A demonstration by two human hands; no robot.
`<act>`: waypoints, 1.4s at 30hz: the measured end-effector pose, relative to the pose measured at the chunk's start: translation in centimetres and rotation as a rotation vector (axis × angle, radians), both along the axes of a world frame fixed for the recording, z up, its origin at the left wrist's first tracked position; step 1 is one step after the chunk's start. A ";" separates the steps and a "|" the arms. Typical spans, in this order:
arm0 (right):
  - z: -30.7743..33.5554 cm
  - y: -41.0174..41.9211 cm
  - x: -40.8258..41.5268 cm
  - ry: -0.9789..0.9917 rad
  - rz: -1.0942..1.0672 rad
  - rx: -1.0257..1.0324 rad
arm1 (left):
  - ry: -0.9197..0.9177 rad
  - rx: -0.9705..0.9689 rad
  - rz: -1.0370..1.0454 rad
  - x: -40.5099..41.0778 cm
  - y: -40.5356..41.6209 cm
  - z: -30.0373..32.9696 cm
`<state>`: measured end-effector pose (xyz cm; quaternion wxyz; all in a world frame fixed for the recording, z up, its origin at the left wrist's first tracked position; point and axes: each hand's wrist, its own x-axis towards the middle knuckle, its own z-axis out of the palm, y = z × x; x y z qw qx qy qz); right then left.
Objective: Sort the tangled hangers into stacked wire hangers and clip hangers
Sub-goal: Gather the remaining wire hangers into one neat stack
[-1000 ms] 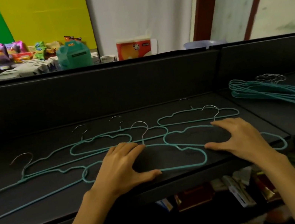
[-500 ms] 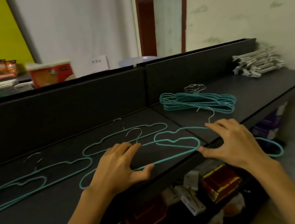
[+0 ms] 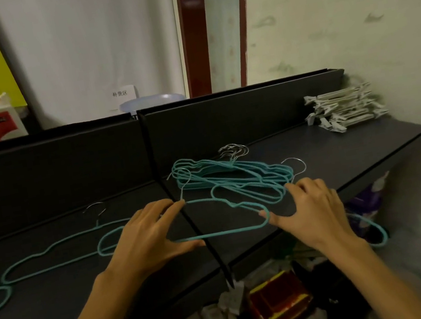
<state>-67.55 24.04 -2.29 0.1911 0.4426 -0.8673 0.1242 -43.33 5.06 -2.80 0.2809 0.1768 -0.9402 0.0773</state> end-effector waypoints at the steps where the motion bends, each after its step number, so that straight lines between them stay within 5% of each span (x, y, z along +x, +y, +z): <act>1: 0.1 -0.9 -0.2 -0.007 -0.002 -0.006 | -0.006 -0.005 0.006 -0.2 -0.7 0.1; 17: 0.3 -16.6 -0.7 -0.007 -0.017 0.043 | -0.103 -0.035 0.045 -1.2 -13.3 1.0; 26: -0.6 -16.1 -1.6 -0.133 0.059 0.154 | -0.129 -0.044 -0.051 -2.9 -15.4 -0.6; 36: 1.8 -16.1 -5.4 -0.050 0.248 0.222 | -0.045 -0.090 -0.113 -4.7 -15.0 -0.4; 42: 2.4 -16.2 -8.1 -0.227 0.383 0.269 | -0.068 -0.063 -0.069 -5.1 -14.6 -0.6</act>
